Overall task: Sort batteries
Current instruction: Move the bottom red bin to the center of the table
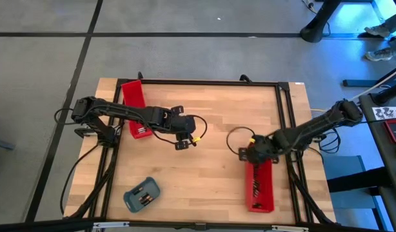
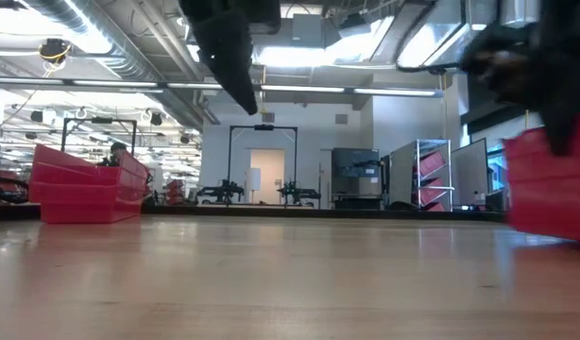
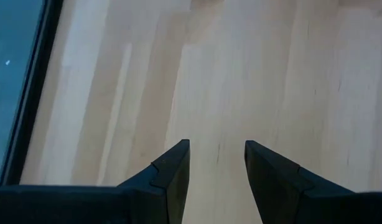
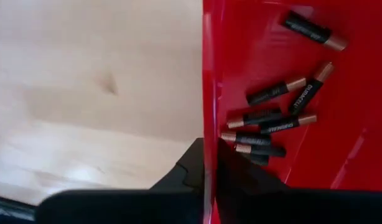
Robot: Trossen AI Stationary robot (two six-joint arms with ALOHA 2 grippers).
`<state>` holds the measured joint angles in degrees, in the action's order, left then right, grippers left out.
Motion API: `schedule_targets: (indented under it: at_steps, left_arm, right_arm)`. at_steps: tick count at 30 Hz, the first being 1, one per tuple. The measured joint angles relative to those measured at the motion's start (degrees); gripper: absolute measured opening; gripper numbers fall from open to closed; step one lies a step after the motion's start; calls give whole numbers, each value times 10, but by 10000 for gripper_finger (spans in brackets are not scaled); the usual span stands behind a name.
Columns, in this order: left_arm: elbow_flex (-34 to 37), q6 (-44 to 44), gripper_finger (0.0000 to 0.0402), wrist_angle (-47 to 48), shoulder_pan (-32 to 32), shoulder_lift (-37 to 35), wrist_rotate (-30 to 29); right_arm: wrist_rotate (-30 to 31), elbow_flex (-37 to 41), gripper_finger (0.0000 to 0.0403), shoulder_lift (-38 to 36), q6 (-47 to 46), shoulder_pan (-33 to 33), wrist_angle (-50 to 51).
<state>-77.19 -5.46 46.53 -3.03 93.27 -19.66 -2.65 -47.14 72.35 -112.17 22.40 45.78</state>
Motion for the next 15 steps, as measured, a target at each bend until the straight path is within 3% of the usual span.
schedule_targets:
  at_steps: [15]
  left_arm:
    - [0,57,143,26,0,-2,0]
  right_arm:
    - [30,-64,12,122,180,-241,-93]
